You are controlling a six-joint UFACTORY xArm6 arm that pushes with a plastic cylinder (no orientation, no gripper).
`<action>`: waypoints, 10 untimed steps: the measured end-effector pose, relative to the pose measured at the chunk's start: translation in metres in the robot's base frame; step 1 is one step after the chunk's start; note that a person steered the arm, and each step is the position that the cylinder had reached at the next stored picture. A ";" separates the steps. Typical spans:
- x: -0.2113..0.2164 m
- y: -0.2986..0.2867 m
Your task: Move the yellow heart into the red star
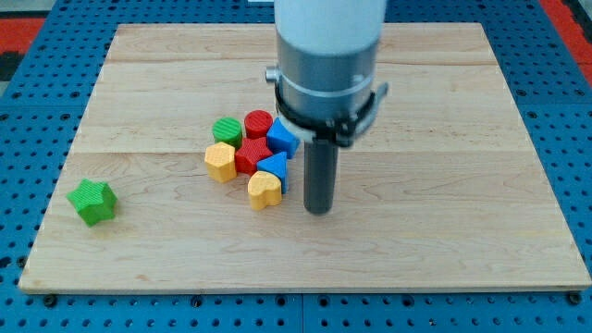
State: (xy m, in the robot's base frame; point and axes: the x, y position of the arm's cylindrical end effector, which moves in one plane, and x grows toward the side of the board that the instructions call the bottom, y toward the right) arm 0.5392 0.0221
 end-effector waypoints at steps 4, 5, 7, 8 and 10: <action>-0.013 -0.083; -0.027 -0.087; -0.028 -0.085; -0.028 -0.084; -0.019 -0.093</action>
State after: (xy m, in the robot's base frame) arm 0.5205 -0.0704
